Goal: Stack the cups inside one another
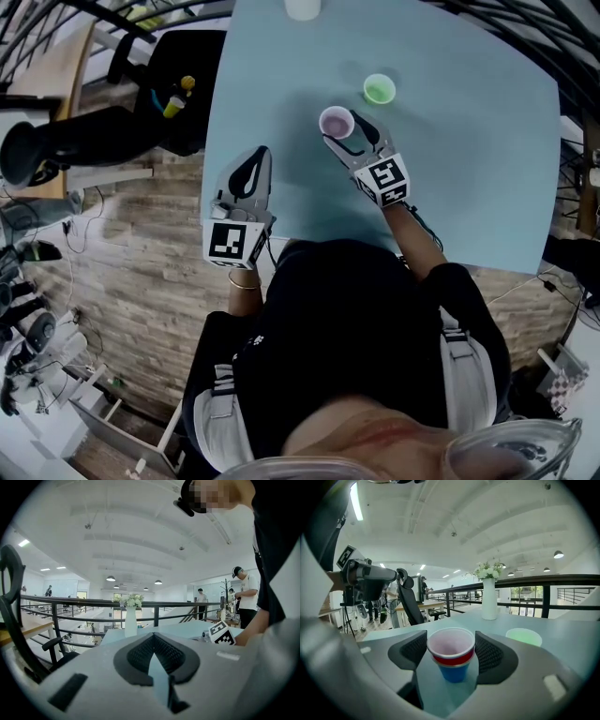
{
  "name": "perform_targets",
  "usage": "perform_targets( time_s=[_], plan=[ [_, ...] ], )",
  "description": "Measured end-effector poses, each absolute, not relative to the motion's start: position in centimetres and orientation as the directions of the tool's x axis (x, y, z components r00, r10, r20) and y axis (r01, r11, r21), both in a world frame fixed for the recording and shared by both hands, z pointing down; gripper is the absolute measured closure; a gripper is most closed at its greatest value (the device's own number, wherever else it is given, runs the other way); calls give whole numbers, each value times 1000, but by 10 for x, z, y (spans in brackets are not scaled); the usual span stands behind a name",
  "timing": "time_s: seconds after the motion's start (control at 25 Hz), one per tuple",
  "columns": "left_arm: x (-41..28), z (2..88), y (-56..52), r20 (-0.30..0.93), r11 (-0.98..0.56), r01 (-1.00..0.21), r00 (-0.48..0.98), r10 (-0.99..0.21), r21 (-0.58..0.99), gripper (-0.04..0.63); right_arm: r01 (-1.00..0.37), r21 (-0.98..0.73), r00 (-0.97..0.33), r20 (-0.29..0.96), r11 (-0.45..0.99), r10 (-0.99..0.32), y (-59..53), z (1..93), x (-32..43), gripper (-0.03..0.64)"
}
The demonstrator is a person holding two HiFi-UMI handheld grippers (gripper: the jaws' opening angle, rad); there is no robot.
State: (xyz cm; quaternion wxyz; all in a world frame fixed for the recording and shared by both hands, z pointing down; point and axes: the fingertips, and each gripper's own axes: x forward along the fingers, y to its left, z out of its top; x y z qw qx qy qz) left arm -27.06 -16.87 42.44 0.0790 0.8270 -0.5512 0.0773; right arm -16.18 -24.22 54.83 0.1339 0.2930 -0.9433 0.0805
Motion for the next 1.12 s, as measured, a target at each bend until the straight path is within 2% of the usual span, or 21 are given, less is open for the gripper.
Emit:
perform_targets(
  time_s=[0.6, 0.88, 1.12],
  plan=[
    [-252, 422, -164, 202, -403, -914, 403, -892, 42, 603, -558, -97, -811, 272, 824, -517, -234, 537, -154, 287],
    [-252, 421, -173, 194, -408, -912, 407, -892, 41, 603, -612, -76, -786, 168, 787, -595, -242, 493, -126, 287],
    [-237, 418, -186, 187, -441, -897, 439, -879, 32, 603, -687, -79, -725, 135, 722, -675, -254, 478, -88, 287]
  ],
)
